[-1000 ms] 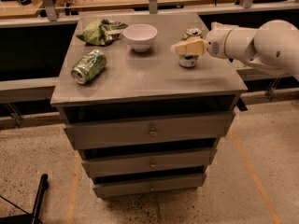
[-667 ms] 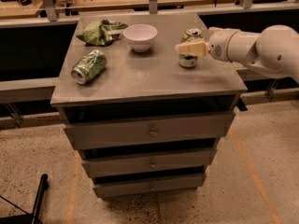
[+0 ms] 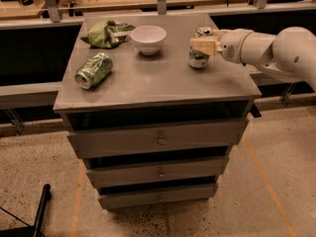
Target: Move 7up can near white bowl
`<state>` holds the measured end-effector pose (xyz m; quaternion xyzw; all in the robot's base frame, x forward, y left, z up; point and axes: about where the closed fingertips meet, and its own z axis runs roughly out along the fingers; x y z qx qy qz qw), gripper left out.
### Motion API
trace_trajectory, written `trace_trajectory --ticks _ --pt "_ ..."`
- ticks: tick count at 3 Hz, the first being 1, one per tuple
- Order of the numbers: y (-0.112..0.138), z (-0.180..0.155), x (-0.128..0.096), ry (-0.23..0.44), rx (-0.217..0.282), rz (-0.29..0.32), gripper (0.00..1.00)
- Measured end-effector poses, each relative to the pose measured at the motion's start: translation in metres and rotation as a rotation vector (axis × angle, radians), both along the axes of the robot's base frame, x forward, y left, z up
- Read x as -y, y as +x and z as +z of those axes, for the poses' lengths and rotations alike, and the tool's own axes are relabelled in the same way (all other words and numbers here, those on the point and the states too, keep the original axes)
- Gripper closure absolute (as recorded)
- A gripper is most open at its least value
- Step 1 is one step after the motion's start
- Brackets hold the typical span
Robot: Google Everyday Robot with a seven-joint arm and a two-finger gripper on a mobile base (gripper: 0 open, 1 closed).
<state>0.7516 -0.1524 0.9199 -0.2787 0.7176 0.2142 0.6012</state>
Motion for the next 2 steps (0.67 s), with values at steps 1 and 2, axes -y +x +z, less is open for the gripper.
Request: trace_trajectory --ticks 1,2 --pt "0.005 0.02 -0.014 0.02 0.04 0.057 0.88" --pt "0.015 0.046 -0.033 -0.013 0.081 0.097 1.0"
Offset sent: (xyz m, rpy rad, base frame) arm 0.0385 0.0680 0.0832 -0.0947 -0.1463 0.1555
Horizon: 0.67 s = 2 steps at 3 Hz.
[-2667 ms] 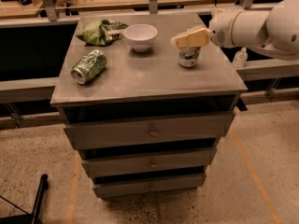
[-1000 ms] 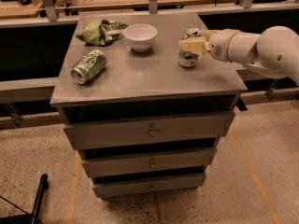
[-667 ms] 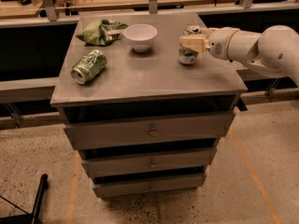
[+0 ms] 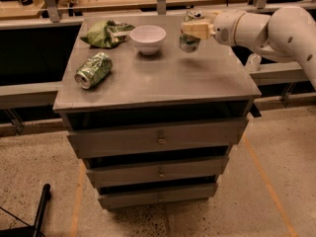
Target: Move 7up can near white bowl
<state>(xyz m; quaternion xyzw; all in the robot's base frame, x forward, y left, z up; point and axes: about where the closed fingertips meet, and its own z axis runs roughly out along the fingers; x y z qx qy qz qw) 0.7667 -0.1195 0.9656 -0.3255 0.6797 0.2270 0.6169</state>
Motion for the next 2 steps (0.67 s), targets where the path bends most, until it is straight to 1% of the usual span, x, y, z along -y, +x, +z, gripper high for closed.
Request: trace_trajectory --ticks 1,2 --pt "0.017 0.006 -0.03 -0.056 0.005 0.036 1.0" --pt "0.035 -0.017 -0.051 -0.103 -0.041 0.054 1.0"
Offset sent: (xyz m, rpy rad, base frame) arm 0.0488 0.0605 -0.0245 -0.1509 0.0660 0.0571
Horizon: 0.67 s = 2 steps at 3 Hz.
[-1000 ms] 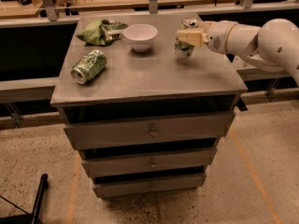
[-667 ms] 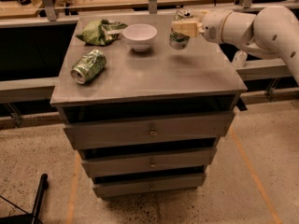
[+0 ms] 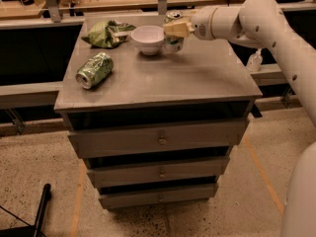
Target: Move 7up can near white bowl
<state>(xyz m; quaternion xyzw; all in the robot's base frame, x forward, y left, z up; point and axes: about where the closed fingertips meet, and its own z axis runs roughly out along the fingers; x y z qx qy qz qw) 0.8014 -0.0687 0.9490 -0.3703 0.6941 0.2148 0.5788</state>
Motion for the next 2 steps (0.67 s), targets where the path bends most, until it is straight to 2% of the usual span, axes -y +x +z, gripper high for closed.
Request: trace_trajectory --ticks 1,2 --pt "0.005 -0.019 -0.005 -0.007 -0.033 0.005 1.0" --pt "0.005 -0.034 -0.01 -0.014 -0.047 0.015 0.82"
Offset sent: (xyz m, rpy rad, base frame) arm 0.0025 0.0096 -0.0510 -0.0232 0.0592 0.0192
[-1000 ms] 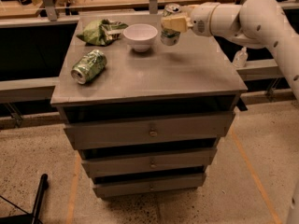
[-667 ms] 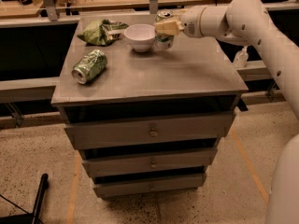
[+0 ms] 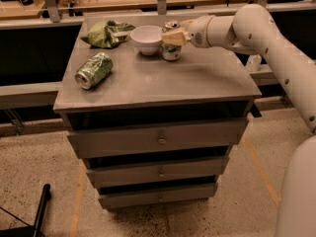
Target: Move 7up can near white bowl
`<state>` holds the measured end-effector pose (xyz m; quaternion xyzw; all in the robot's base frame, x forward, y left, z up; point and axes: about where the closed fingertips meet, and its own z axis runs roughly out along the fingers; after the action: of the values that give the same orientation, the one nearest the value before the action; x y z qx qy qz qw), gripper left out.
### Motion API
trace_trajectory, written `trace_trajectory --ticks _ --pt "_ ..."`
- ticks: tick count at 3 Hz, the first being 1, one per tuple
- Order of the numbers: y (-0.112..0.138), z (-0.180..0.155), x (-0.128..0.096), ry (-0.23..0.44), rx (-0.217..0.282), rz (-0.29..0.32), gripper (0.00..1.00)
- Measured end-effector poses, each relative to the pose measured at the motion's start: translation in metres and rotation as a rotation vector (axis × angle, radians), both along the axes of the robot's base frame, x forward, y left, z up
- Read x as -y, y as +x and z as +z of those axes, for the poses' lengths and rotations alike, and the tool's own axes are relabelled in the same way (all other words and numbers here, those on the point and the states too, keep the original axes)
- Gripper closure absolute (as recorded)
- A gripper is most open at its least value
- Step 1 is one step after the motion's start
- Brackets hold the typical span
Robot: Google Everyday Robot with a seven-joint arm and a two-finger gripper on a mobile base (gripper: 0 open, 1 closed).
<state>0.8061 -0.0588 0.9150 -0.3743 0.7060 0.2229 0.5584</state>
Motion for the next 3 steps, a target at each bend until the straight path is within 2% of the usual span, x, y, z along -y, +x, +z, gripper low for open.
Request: trace_trajectory --ticks 2,3 --pt "0.0004 -0.0021 -0.0066 0.001 -0.004 0.009 0.36" --pt "0.0002 -0.0033 -0.0104 0.002 -0.006 0.017 0.05"
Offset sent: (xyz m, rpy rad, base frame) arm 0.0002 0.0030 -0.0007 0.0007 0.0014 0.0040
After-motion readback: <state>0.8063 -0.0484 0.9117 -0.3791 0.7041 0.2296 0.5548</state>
